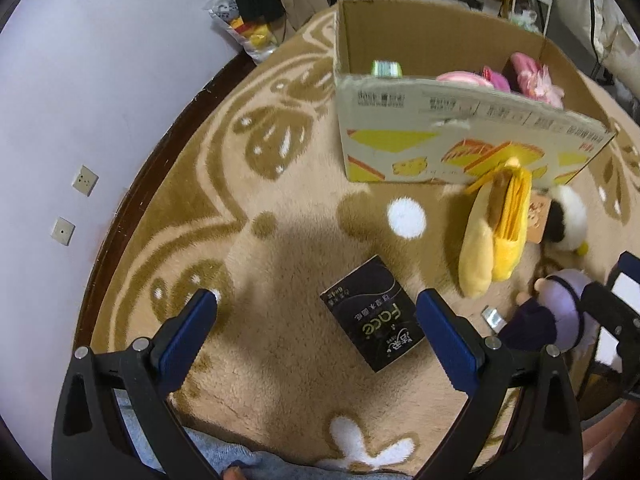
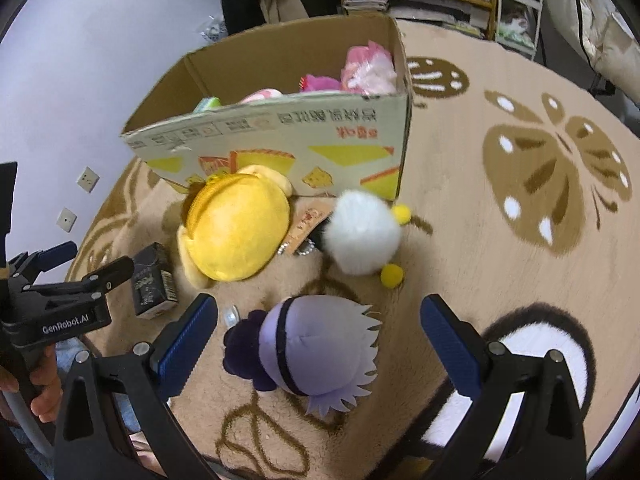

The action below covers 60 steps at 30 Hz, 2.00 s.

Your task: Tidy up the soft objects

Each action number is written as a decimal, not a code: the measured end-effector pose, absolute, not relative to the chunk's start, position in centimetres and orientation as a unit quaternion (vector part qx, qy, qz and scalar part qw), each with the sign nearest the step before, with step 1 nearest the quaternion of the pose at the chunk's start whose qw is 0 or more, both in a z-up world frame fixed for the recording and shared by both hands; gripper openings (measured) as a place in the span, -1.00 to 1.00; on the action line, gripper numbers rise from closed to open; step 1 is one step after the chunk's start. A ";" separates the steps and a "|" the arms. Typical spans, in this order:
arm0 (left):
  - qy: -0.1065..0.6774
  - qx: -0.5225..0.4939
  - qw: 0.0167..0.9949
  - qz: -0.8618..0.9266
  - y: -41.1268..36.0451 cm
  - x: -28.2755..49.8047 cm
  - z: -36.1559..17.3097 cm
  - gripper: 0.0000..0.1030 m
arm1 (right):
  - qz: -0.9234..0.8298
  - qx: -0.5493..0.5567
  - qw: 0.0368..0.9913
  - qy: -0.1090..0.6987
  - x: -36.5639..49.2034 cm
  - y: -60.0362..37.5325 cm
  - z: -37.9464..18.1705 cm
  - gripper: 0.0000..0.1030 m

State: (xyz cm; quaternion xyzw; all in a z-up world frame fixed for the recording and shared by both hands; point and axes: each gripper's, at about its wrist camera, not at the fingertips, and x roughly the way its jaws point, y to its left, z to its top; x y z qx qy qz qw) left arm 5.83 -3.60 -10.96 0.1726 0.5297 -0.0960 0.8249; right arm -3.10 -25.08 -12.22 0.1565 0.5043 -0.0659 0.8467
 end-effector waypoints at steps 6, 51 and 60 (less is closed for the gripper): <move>0.554 0.173 0.810 -0.090 -4.0 6.9 -12.6 0.92 | -0.066 0.169 0.829 0.528 -2.5 -25.2 -14.0 1.00; 0.603 0.178 0.770 -0.109 -5.6 7.3 -16.4 0.16 | -0.049 0.198 0.795 0.571 -2.5 -24.1 -16.6 0.38; 0.552 0.187 0.804 -0.120 -5.9 4.9 -14.3 -0.02 | -0.065 0.198 0.829 0.520 -3.3 -25.3 -14.2 0.30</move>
